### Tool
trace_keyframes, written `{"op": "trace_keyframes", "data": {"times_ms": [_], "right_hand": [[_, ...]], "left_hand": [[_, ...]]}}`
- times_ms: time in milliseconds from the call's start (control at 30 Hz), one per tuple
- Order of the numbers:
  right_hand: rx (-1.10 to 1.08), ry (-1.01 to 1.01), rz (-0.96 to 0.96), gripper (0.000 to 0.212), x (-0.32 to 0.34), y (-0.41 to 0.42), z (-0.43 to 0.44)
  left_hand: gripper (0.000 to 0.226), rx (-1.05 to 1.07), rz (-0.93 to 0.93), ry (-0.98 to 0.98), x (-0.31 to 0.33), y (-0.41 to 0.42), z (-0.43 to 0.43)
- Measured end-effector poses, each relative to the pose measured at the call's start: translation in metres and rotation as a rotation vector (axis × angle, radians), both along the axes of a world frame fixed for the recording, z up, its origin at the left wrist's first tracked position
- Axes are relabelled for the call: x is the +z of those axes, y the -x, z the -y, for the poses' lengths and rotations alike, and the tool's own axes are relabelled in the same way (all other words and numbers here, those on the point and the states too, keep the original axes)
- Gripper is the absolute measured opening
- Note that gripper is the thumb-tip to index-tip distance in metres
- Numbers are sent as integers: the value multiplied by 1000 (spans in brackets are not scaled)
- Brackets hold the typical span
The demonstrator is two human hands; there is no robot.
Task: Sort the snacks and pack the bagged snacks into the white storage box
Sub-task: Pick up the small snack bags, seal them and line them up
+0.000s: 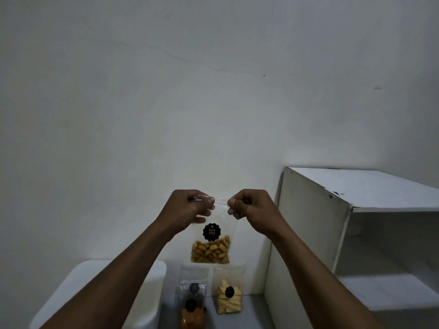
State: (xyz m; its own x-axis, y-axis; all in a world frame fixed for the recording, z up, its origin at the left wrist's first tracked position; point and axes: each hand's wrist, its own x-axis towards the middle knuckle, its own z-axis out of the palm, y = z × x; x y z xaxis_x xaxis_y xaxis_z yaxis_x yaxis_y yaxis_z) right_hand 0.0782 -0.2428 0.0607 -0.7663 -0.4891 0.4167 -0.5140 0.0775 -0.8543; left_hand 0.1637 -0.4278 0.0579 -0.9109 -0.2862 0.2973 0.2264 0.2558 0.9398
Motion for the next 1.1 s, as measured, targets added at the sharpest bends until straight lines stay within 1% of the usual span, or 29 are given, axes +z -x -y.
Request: {"op": "trace_keyframes", "data": {"times_ms": [67,167,233,300,367,467,533,733,833,967,1100], "right_hand": [[11,0,-2,10,0,1,-1],[38,23,39,11,-3,3,-1],[57,29,85,10,-5,4,-2],[66,15,86,9,-6,6,-3],[47,-11,53,12,-7,8,-3],[-23,-27,7,14,-6,13,-2],[-38,9,3,13,-6,15,-4],[5,40,56,11,-8,14,-6],[-17,48,23,12,-8,15,-6],[-32,88,15,11,-5,17,-9],[33,43,78,9,-6,16,-13]], "left_hand": [[12,-29,29,74,3,1,-1],[7,35,-12,175,4,6,-4],[7,65,-40,193,3,9,-4],[8,61,-43,186,2,12,-3],[8,53,-43,176,0,14,-5],[10,18,-35,75,1,14,-7],[10,11,-35,12,3,13,-4],[9,115,-116,53,2,20,2],[10,95,-113,50,-1,21,0],[13,30,-72,-42,1,18,3],[12,90,-120,24,3,20,4]]}}
